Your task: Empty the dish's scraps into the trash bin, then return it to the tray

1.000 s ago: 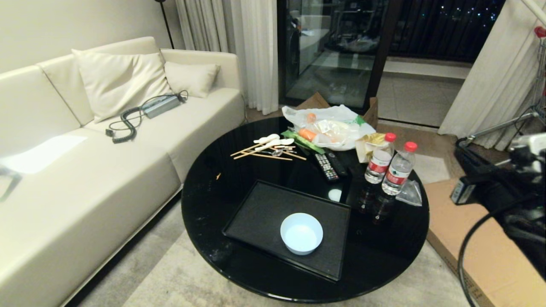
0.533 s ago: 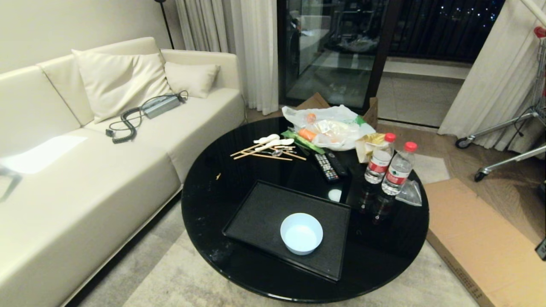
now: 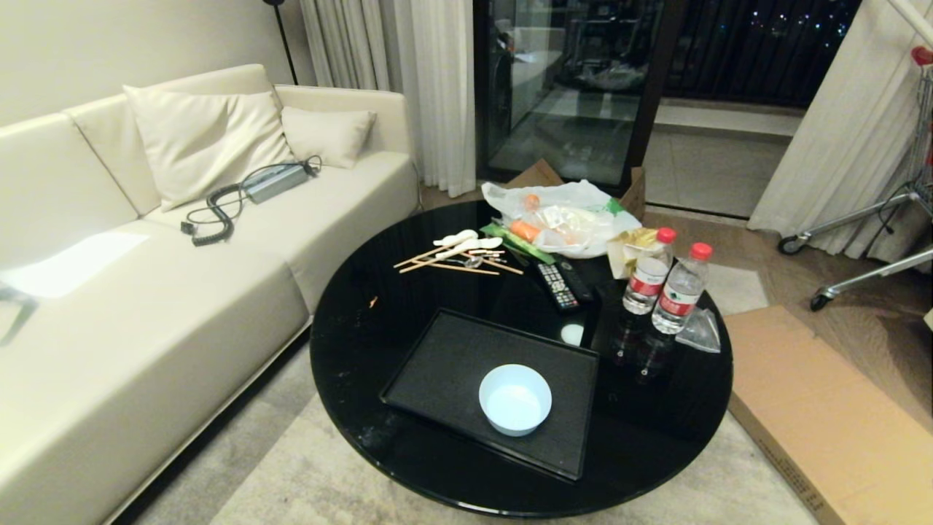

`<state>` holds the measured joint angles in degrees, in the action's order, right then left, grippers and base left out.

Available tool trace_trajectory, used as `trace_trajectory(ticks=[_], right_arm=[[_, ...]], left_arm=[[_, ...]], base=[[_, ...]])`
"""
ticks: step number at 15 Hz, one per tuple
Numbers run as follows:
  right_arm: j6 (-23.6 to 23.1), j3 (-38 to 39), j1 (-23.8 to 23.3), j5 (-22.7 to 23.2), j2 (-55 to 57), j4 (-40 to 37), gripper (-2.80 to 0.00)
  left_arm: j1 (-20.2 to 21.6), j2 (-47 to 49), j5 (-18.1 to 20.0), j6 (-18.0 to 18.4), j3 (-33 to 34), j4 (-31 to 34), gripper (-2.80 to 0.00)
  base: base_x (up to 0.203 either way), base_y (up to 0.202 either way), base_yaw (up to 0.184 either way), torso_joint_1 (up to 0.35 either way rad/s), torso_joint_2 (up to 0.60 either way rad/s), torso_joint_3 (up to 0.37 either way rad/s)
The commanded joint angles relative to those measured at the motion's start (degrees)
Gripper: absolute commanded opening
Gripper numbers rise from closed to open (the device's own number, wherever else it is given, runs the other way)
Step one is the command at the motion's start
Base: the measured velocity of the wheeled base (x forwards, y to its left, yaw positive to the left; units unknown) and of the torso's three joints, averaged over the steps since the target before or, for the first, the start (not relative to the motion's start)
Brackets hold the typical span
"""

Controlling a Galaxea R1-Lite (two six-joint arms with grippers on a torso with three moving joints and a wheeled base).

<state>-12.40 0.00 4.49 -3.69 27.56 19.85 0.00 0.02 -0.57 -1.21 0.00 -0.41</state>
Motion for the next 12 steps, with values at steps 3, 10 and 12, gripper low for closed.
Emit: trace_trajectory(ticks=[3, 10, 12], right_arm=[[1.6, -1.3, -5.7, 8.4, -16.1, -17.4, -2.80], [7.4, -0.6, -4.4, 4.0, -27.6, -20.9, -2.80], [7.5, -0.4, -4.5, 4.0, -27.6, -20.5, -2.80]], left_arm=[[0.0, 0.0, 0.0, 0.0, 0.0, 0.0, -2.80], [0.0, 0.0, 0.0, 0.0, 0.0, 0.0, -2.80], [0.0, 0.0, 0.0, 0.0, 0.0, 0.0, -2.80]], base=[[0.000, 0.000, 0.000, 0.000, 0.00, 0.000], [0.000, 0.000, 0.000, 0.000, 0.00, 0.000], [0.000, 0.000, 0.000, 0.000, 0.00, 0.000]])
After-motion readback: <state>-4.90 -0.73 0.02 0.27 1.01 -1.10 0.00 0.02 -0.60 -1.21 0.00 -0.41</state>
